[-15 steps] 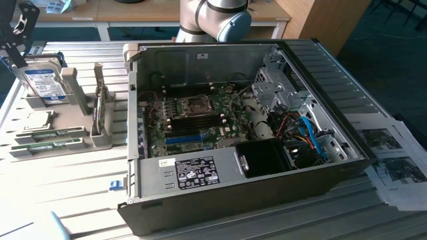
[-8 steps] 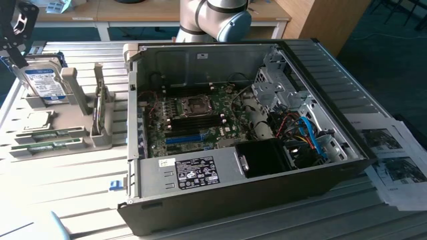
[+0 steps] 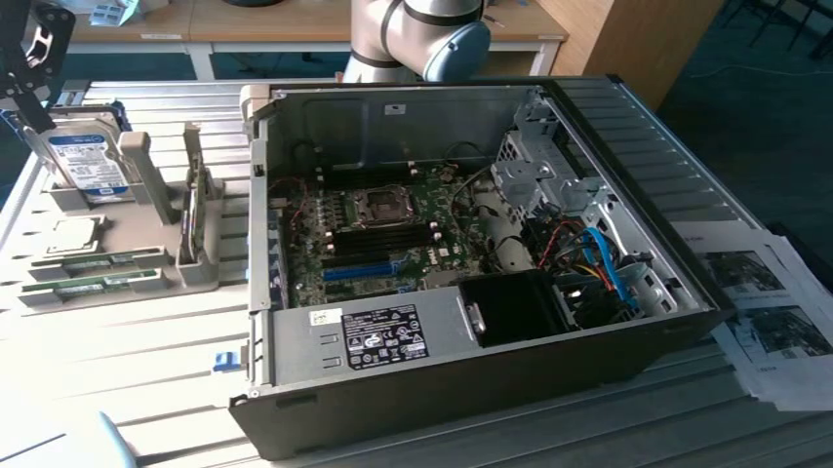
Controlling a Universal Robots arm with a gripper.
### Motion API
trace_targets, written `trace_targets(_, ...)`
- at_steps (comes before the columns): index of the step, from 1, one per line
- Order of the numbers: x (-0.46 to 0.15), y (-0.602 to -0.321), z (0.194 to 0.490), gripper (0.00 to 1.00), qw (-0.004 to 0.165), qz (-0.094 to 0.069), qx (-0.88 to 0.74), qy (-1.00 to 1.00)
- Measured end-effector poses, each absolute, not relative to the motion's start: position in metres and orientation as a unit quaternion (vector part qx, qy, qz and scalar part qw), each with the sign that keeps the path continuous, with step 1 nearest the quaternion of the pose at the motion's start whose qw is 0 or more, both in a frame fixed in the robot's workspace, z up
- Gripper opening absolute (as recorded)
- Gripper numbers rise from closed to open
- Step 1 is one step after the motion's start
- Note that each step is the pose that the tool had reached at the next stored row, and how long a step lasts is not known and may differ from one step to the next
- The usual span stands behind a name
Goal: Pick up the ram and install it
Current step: 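Pick up the ram and move it above insertion slot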
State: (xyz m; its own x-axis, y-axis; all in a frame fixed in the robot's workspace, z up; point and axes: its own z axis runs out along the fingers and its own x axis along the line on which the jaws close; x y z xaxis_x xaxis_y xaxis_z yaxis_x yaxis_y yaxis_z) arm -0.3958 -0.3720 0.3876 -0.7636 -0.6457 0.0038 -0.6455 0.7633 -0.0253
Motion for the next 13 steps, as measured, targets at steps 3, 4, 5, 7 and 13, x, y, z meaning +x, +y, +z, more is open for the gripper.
trace_targets(3,-0.3958,-0.372,0.3877,0.1,0.003,-0.013,-0.344,0.939)
trace_targets(4,-0.3958,-0.372,0.3877,0.1,0.003,-0.013,-0.344,0.939)
trace_targets(5,-0.3958,-0.372,0.3876,0.1,0.003,-0.013,-0.344,0.939)
trace_targets(7,-0.3958,-0.372,0.3876,0.1,0.003,-0.013,-0.344,0.939)
trace_targets(13,-0.3958,-0.372,0.3874,0.1,0.003,-0.012,-0.373,0.928)
